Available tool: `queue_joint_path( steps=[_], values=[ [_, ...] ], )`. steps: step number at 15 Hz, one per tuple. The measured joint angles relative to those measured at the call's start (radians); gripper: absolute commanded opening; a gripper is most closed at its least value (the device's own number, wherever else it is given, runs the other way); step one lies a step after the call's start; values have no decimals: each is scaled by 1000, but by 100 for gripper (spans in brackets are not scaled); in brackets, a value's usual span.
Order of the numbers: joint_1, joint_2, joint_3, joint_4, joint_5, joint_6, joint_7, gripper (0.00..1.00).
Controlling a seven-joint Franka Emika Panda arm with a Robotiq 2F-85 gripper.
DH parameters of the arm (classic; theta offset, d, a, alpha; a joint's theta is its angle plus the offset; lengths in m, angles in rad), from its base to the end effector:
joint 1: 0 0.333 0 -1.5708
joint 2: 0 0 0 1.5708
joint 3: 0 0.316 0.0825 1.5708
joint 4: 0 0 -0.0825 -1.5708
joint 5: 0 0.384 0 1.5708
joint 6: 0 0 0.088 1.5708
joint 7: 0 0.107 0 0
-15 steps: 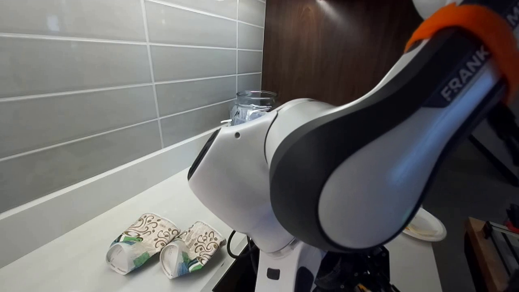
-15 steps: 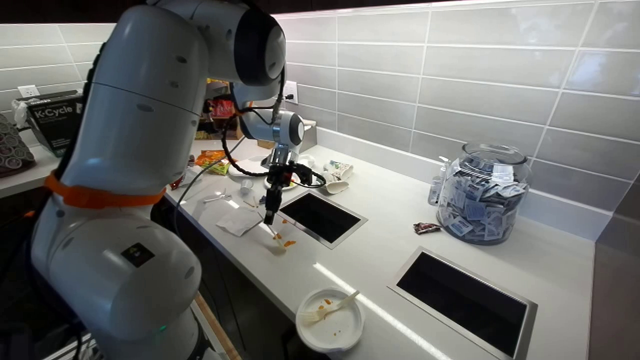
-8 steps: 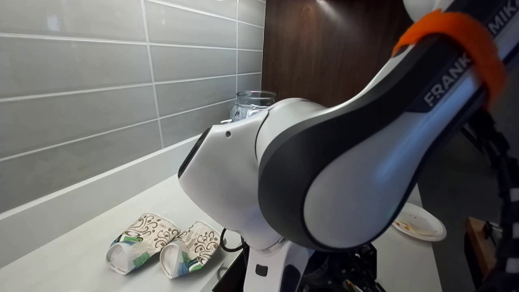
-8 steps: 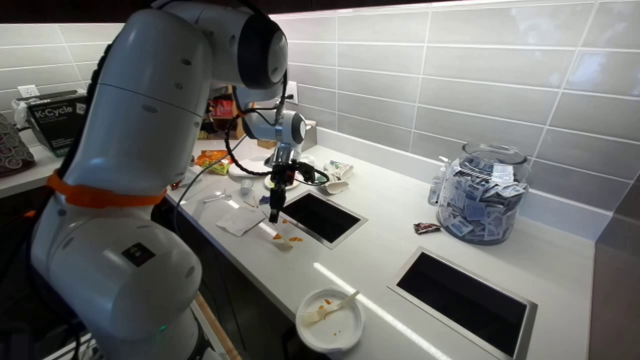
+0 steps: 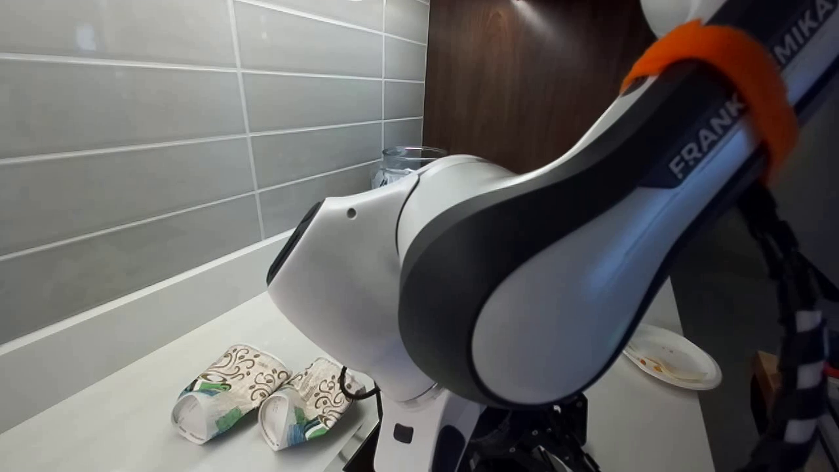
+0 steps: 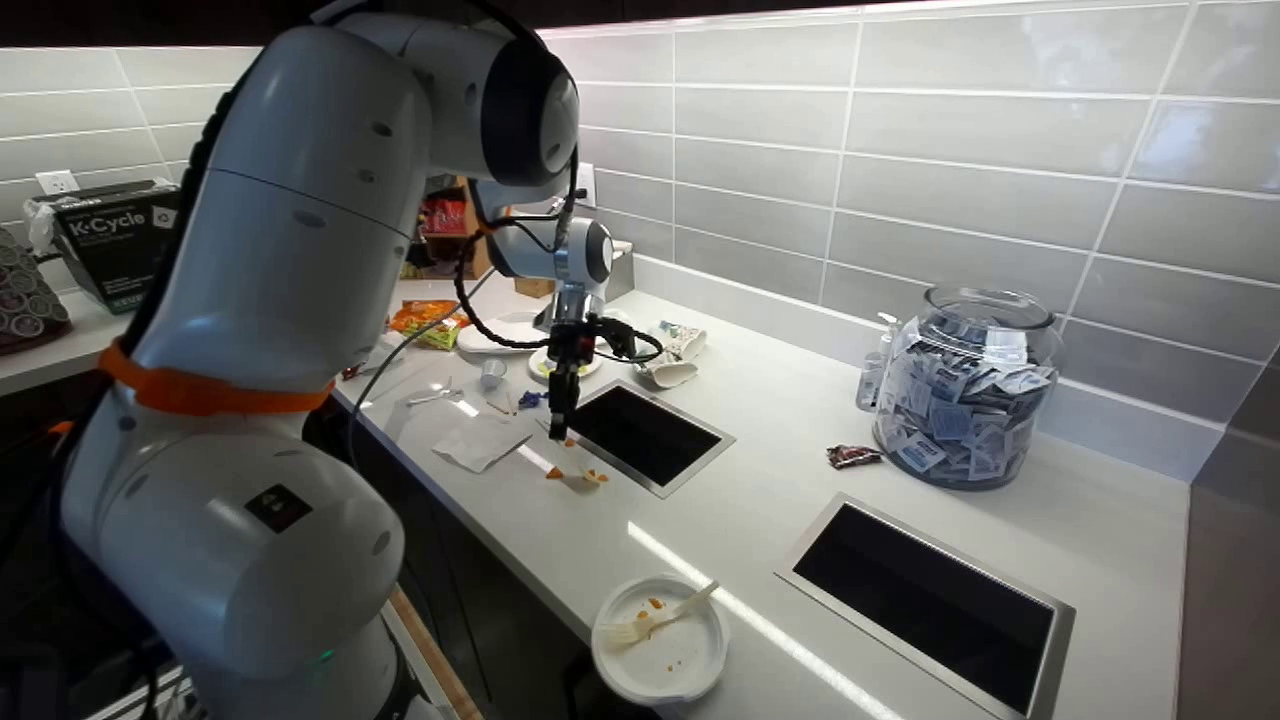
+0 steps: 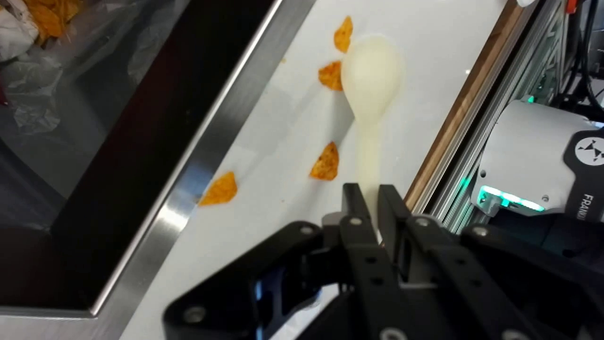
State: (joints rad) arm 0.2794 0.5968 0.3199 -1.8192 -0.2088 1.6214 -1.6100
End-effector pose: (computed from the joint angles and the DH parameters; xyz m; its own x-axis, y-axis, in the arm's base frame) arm 0.4702 0.2909 0.1909 -0.6641 0.7452 0.0607 0.5171 0.5164 -0.6827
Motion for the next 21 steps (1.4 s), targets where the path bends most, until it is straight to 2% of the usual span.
queue_joint_path(
  steps=[9,21],
  values=[
    [12,15,-4,45,-47,8,46,3],
    [33,-25,-4,32,-79,50,138,3]
  ],
)
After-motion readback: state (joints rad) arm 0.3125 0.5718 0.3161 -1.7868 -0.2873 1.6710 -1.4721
